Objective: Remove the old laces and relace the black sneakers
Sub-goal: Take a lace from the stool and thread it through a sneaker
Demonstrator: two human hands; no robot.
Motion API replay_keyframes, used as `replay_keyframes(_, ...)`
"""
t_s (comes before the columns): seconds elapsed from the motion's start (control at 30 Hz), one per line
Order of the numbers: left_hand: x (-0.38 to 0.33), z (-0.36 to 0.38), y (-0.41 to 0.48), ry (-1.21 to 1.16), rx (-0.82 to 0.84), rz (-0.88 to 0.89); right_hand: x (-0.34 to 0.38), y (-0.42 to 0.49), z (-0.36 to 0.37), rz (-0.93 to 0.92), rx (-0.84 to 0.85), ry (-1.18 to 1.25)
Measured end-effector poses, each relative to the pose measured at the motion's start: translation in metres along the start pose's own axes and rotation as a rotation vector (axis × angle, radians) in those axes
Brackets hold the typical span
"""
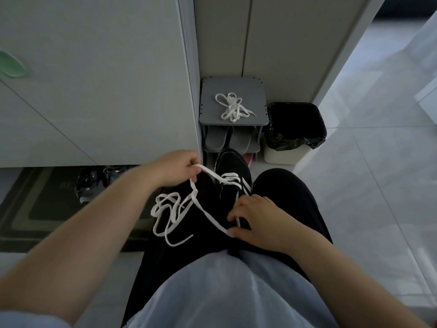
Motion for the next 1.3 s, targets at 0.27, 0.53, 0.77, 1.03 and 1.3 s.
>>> replay_keyframes(0.27,-0.072,-0.048,-0.04,-1.102,0.294,0.187,0.049,0.042,-0.045,-0.045,-0.205,0.861)
replay_keyframes(0.53,-0.035,-0.091,-0.035,-1.128,-0.242,0.104,0.026,0.022,-0.071,-0.06,-0.261,1.156)
replay_keyframes(0.77,0.045,-0.097,-0.029,-0.408,-0.585,-0.111,-0.076,-0.02,-0.064,0.294,-0.455,0.936)
replay_keyframes(1.03,0.099,-0.086,-0.025,-0.112,-0.591,-0.325,-0.089,-0.033,-0.055,0.307,-0.319,0.73)
replay_keyframes(1.3,0.115,-0.066,-0.017,0.04,-0.582,-0.4,-0.106,-0.039,-0.051,0.308,-0.21,0.505)
Point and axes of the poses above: each hand's wrist, its own y-axis towards the middle knuckle, its own z-axis out of the palm, x = y × z, the point moved 8 cm from there along y, towards the middle knuckle, and after that the axes turned 3 degrees about z, right-handed, at the moved point
